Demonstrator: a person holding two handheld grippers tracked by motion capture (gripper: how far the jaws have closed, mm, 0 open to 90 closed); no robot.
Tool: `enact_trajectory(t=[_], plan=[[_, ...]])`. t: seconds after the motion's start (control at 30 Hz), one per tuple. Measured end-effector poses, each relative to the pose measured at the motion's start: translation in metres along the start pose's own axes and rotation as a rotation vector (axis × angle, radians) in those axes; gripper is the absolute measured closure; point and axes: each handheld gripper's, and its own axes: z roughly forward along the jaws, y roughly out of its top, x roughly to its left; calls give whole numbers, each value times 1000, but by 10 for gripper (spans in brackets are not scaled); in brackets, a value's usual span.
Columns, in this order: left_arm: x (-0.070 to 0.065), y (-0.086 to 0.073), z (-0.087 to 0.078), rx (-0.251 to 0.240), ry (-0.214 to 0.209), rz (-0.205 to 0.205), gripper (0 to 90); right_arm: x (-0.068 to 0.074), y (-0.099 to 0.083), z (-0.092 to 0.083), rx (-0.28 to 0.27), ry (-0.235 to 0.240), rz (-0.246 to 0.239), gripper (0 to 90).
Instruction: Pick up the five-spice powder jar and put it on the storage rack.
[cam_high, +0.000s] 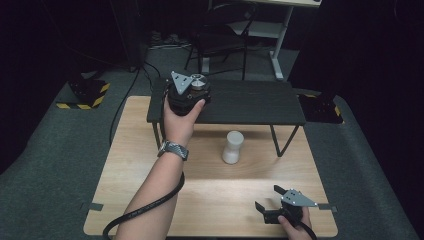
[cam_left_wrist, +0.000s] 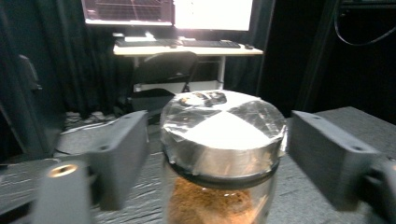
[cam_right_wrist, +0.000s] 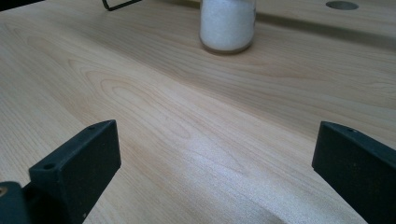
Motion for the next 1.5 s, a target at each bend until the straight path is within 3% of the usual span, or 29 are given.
enact_trajectory(t=[0.17,0.3,0.7,1.5], plan=[[3,1,-5,1,-21,11,5,0,0,0,1,-2,2,6],[9,-1,-15,-32,-59,23,3,1,0,0,1,-4,-3,7],[12,-14,-36,-54,-80,21,3,2,1,1,8,-4,-7,6],[37,-76,-96,-84,-96,64,3,4,2,1,11,-12,-12,7]])
